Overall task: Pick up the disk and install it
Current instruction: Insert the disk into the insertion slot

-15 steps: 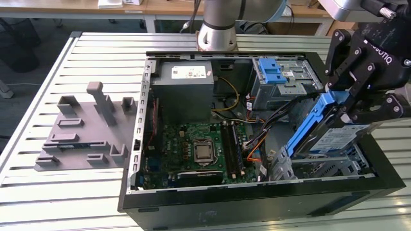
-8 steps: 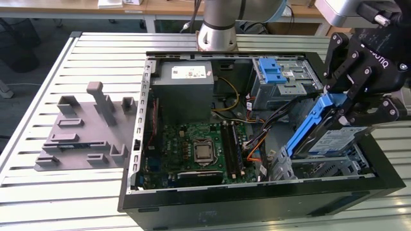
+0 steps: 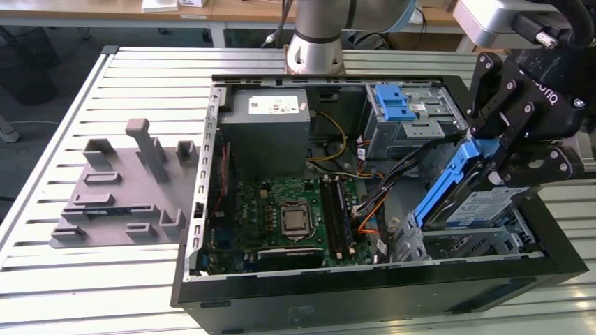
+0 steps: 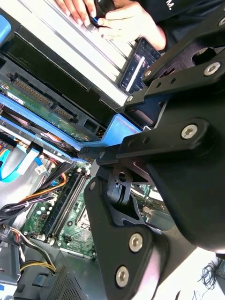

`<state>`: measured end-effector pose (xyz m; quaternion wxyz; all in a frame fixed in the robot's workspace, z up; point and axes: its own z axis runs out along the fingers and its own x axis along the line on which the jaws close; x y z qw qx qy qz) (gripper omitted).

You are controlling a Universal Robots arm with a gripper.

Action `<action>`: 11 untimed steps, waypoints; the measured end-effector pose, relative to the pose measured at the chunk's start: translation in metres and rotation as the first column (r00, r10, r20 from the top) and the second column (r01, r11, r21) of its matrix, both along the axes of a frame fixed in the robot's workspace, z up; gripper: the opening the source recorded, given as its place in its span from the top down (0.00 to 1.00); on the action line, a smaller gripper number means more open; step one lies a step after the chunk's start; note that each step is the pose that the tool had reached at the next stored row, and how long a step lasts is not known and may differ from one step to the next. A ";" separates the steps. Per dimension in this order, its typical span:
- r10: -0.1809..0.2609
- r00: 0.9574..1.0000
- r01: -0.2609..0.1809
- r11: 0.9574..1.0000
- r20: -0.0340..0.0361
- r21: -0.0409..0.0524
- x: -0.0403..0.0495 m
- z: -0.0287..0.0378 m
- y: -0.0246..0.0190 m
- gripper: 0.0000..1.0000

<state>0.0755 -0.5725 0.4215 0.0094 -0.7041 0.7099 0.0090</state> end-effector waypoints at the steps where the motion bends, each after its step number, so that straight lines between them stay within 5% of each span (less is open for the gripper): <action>1: 0.000 1.000 0.000 1.000 0.000 0.000 0.0000 -0.0004 0.0000 0.64; 11: 0.000 1.000 0.000 1.000 0.000 0.000 0.0000 -0.0029 0.0000 0.64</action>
